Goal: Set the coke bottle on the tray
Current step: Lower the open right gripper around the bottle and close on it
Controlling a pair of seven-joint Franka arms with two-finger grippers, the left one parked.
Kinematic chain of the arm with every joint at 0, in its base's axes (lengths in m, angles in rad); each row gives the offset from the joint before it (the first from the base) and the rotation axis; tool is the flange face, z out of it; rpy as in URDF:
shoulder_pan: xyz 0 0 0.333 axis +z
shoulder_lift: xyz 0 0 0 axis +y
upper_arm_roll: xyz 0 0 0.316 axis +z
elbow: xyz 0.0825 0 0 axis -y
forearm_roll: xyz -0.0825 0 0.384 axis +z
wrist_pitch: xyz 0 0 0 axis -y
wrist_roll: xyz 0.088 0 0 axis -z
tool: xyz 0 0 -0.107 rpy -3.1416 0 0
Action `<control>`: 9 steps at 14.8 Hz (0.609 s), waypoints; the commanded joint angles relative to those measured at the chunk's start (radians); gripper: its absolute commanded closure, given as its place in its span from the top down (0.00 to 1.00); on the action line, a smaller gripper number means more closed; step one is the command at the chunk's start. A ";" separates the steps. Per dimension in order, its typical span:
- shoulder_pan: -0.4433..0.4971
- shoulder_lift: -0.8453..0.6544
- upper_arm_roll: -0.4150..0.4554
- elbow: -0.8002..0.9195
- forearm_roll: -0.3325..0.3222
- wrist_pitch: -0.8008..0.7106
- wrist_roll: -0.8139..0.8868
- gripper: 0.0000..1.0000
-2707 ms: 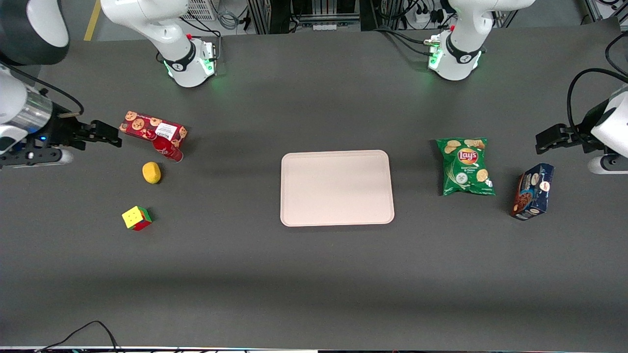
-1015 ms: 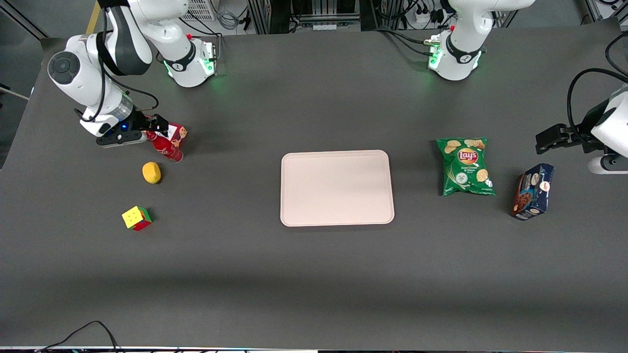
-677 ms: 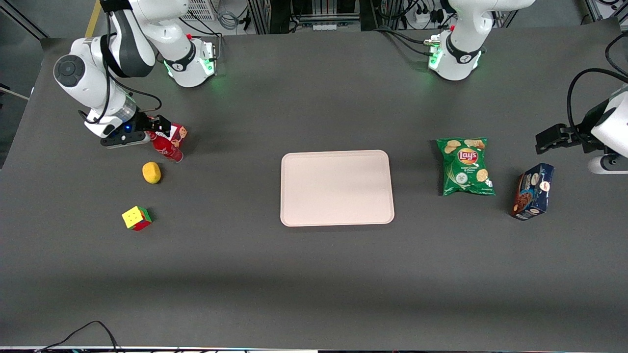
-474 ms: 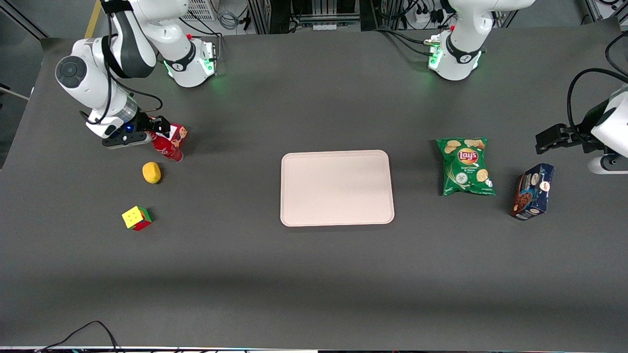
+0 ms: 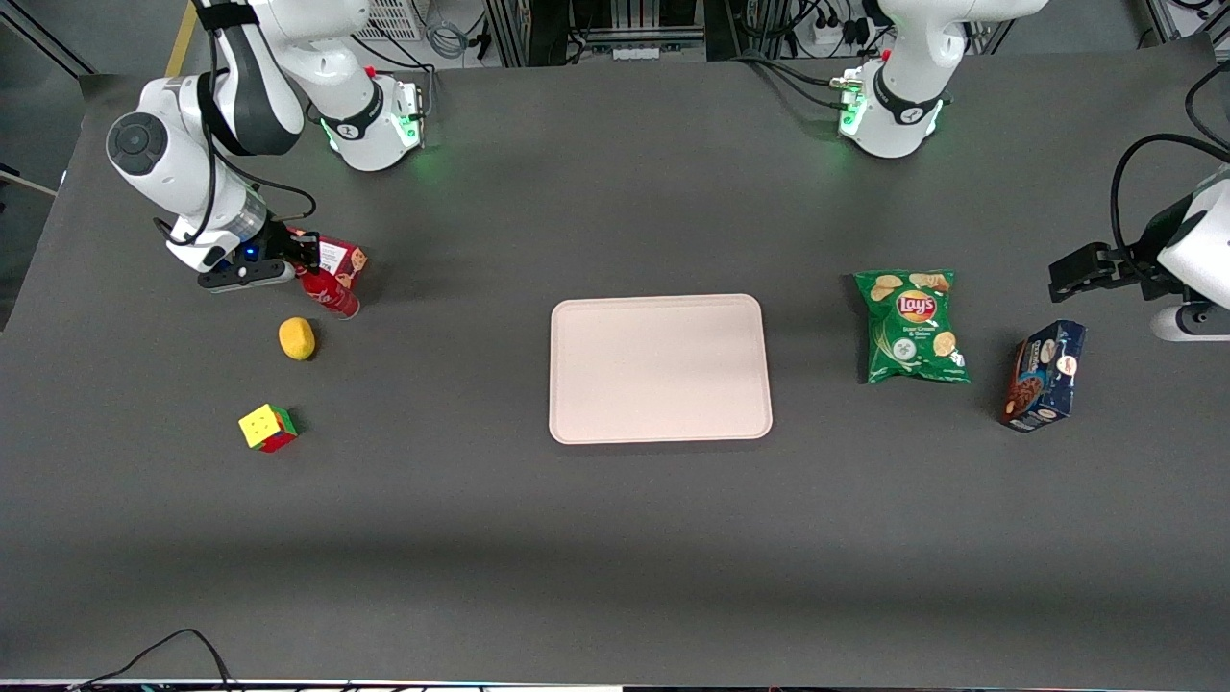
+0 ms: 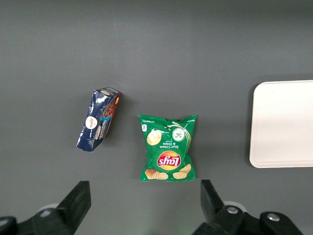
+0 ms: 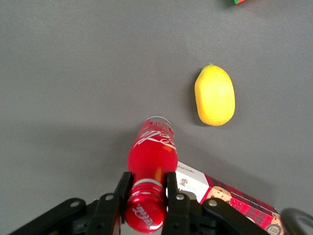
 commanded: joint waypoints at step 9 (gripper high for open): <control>0.000 -0.008 0.001 0.124 -0.009 -0.148 -0.018 0.00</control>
